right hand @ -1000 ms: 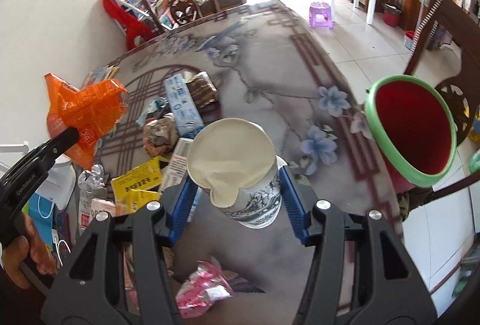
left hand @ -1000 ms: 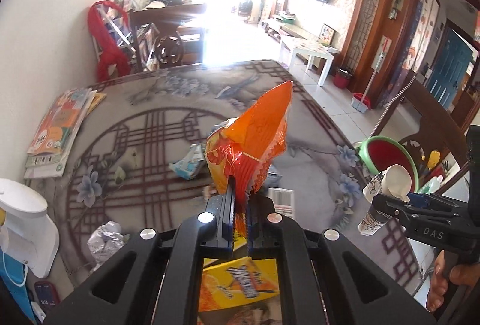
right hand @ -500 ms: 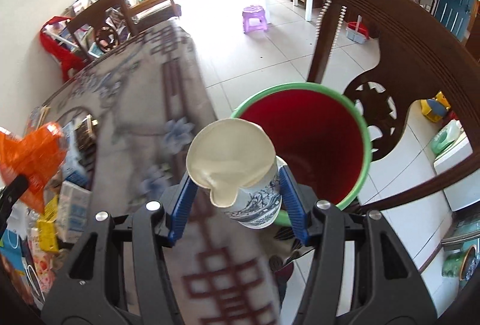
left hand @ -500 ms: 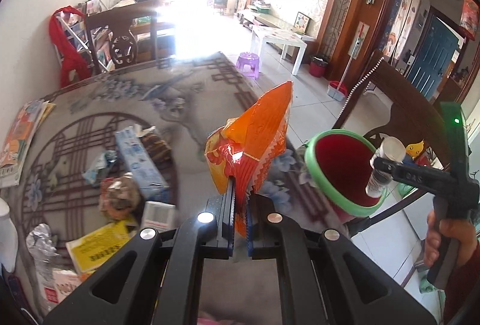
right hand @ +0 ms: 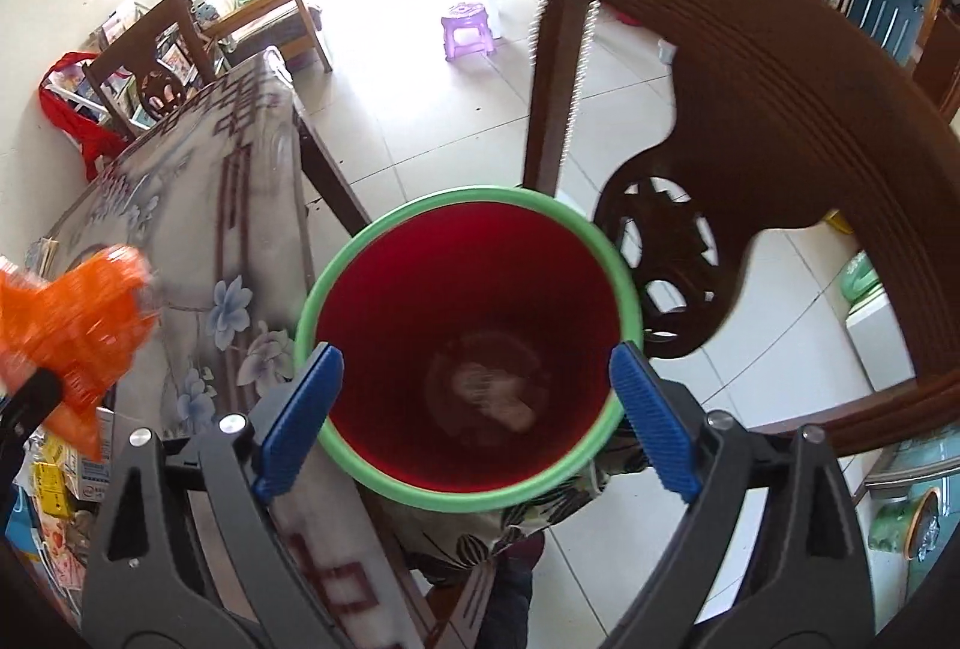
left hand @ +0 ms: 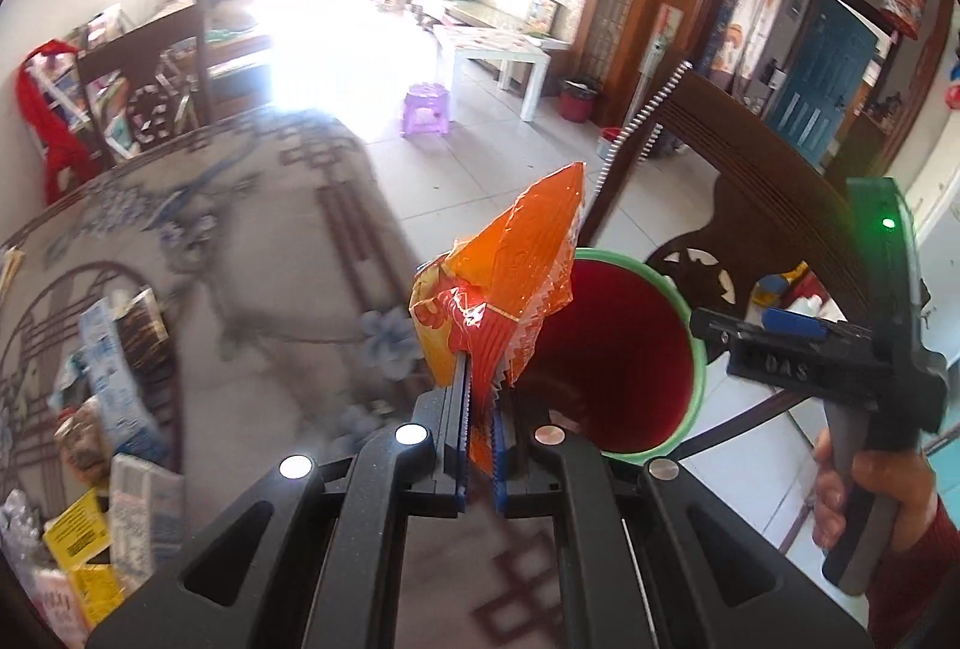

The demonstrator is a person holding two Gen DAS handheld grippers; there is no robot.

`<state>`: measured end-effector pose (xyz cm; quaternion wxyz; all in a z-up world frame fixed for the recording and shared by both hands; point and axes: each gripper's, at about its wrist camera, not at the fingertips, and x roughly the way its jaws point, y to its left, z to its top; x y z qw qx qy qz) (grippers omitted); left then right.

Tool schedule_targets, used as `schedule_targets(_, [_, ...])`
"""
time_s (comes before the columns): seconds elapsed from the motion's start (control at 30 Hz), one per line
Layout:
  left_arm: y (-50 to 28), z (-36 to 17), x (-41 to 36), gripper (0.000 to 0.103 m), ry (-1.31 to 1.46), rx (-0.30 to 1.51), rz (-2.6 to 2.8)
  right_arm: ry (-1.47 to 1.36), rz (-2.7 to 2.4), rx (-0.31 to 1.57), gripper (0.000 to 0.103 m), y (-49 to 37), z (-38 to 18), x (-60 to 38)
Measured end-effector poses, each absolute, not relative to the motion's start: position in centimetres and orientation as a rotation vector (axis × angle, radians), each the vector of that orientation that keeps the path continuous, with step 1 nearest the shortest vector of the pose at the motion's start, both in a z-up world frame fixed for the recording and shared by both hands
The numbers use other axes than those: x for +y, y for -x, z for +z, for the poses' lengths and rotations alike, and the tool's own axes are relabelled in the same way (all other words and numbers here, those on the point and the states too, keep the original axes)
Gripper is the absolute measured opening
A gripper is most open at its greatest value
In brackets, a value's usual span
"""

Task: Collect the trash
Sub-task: 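Carry both items over the red bin and open both tools to drop them, then move both open tools back over the trash on the table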

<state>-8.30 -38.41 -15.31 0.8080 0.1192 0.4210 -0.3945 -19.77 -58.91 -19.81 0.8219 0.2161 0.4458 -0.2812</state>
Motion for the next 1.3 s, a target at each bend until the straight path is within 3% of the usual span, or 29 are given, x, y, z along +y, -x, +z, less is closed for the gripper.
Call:
schedule_targets(0.37, [9.1,-17.7,-46.9,0.004,-0.331,0.923,-0.993,-0.429,-0.743,0.903,0.091,24.6,-17.8,-61.2])
schedule_targets(0.43, [9.5,-17.7,-48.0,0.011,-0.343,0.903,-1.0,-0.424,-0.755,0.899,0.091,25.0,-17.5,-61.2])
schedule_targets(0.47, [9.8,-17.5,-48.2,0.029,-0.346,0.887,-1.002,-0.422,-0.758,0.899,0.091,25.1,-17.5,-61.2])
schedule_targets(0.5, [9.7,-17.5,-48.5,0.053,-0.345,0.875,-1.006,-0.423,-0.759,0.899,0.091,25.2,-17.4,-61.1])
schedule_targets(0.53, [9.9,-17.2,-48.5,0.061,-0.342,0.855,-1.007,-0.422,-0.759,0.898,0.091,25.3,-17.3,-61.0])
schedule_targets(0.57, [10.1,-16.8,-48.3,0.063,-0.335,0.833,-1.014,-0.421,-0.759,0.897,0.091,25.3,-17.2,-60.8])
schedule_targets(0.93, [10.2,-13.0,-40.2,0.073,-0.274,0.746,-0.934,-0.392,-0.708,0.885,0.091,22.6,-16.5,-56.1])
schedule_targets(1.3, [6.4,-12.8,-22.3,0.077,-0.219,0.781,-0.686,-0.355,-0.53,0.925,0.091,14.7,-17.0,-41.8])
